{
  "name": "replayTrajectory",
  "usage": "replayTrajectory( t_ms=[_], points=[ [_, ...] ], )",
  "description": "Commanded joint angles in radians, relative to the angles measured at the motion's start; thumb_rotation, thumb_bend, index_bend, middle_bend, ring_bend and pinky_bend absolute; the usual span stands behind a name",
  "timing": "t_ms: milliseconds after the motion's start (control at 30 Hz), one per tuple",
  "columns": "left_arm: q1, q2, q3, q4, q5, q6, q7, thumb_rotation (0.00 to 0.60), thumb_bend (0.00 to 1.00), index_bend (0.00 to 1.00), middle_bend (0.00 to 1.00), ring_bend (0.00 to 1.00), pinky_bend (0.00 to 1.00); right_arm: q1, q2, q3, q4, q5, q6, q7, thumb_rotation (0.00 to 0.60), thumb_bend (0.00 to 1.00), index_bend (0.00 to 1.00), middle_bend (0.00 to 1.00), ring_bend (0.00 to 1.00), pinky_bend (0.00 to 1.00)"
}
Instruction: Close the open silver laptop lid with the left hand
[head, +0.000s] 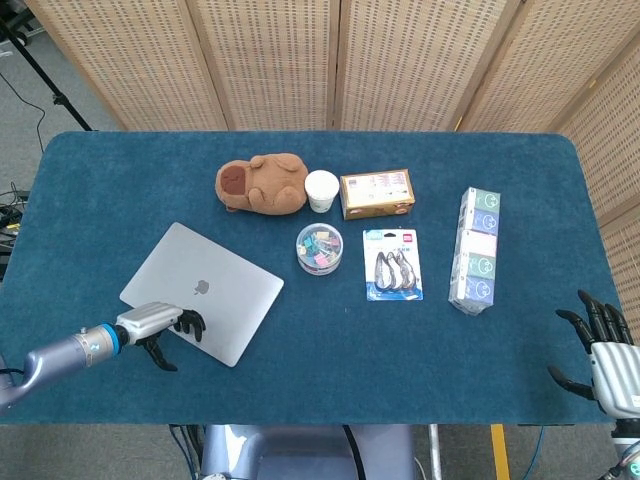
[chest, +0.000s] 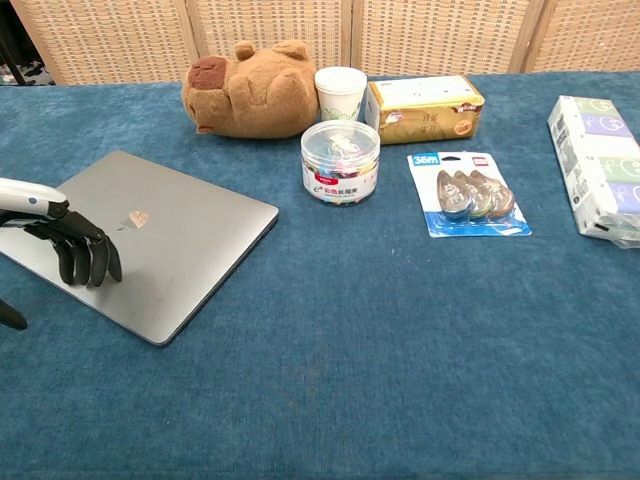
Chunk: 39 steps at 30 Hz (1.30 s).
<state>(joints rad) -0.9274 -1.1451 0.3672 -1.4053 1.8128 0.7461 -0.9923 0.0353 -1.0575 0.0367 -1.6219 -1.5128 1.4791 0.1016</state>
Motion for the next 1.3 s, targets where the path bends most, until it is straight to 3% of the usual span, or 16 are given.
replayTrajectory(
  t_ms=[33,400,667,867,1100,1300],
  points=[
    [0.013,-0.001,-0.005,0.010,-0.010,0.025,0.022,0.600,0.09,0.42,0.26,0.34,0.31,0.001,-0.001,0.000,-0.003,-0.001,0.001,-0.006,0.600,0.23,0.20,0.00,0.00,0.00],
    [0.042,0.090,-0.055,-0.046,-0.048,0.140,0.115,0.600,0.09,0.42,0.26,0.33,0.31,-0.001,-0.001,0.000,-0.009,-0.002,0.005,-0.013,0.600,0.23,0.20,0.00,0.00,0.00],
    [0.068,0.268,-0.134,-0.148,-0.110,0.283,0.212,0.600,0.09,0.41,0.26,0.32,0.31,-0.006,0.003,-0.001,-0.011,-0.011,0.017,-0.006,0.600,0.23,0.20,0.00,0.00,0.00],
    [0.229,0.346,-0.203,-0.218,-0.235,0.486,0.442,0.600,0.09,0.35,0.21,0.27,0.31,-0.007,0.006,-0.002,-0.013,-0.021,0.023,0.002,0.600,0.23,0.20,0.00,0.00,0.00],
    [0.423,0.315,-0.242,-0.220,-0.317,0.699,0.487,0.600,0.09,0.29,0.13,0.18,0.25,0.003,0.010,0.005,-0.021,-0.026,0.021,0.010,0.600,0.23,0.20,0.00,0.00,0.00],
    [0.592,0.217,-0.255,-0.143,-0.349,0.850,0.492,0.600,0.09,0.25,0.10,0.11,0.18,0.014,0.017,0.021,-0.025,-0.016,0.016,0.025,0.600,0.23,0.20,0.00,0.00,0.00]
  ],
)
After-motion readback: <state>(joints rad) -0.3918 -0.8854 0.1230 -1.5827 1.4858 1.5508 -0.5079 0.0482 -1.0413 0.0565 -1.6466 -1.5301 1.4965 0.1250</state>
